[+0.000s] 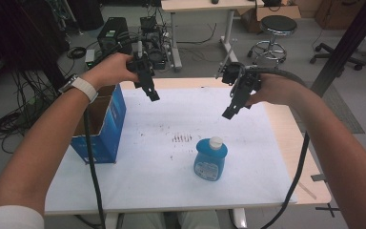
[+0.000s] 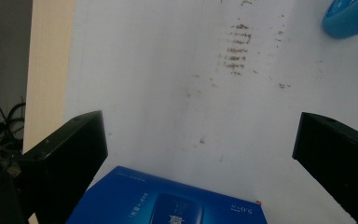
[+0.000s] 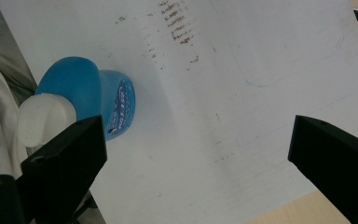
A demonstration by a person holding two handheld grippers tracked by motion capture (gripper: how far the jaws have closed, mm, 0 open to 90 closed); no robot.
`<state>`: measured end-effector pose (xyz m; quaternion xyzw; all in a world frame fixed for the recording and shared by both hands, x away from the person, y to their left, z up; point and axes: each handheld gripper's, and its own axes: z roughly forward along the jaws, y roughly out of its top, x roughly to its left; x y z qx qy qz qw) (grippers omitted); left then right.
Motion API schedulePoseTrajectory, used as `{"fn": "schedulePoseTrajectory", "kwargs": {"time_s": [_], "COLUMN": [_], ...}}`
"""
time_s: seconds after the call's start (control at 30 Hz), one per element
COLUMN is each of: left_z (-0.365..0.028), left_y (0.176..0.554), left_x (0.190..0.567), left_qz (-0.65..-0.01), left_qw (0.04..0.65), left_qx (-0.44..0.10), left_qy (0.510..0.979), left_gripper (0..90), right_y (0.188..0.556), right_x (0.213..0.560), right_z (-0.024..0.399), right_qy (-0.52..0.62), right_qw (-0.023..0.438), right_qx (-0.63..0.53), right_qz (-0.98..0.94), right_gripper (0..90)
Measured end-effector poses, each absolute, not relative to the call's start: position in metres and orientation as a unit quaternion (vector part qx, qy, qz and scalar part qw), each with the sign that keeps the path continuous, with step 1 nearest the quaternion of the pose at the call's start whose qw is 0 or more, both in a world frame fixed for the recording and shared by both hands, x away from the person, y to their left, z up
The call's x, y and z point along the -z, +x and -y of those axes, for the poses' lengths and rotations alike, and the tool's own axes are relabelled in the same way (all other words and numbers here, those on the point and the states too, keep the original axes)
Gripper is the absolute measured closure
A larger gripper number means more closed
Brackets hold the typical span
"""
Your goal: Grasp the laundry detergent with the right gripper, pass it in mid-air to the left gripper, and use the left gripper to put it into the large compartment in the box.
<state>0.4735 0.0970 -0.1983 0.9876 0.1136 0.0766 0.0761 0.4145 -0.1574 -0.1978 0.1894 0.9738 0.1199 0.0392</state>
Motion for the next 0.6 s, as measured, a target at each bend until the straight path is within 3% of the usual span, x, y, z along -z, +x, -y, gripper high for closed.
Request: {"fn": "schedulePoseTrajectory", "kwargs": {"time_s": [0.6], "left_z": [-0.094], "left_y": [0.465], "left_x": [0.195], "left_qz": [-0.111], "left_qw": [0.071], "left_qx": [-0.078], "left_qy": [0.988], "left_gripper": [3.5], "right_y": [0.389], "right_x": [0.187], "right_z": [0.172], "right_qy": [0.198], "right_qw": [0.045], "right_qx": [-0.134], "right_qz": [-0.97], "right_gripper": [4.2]}}
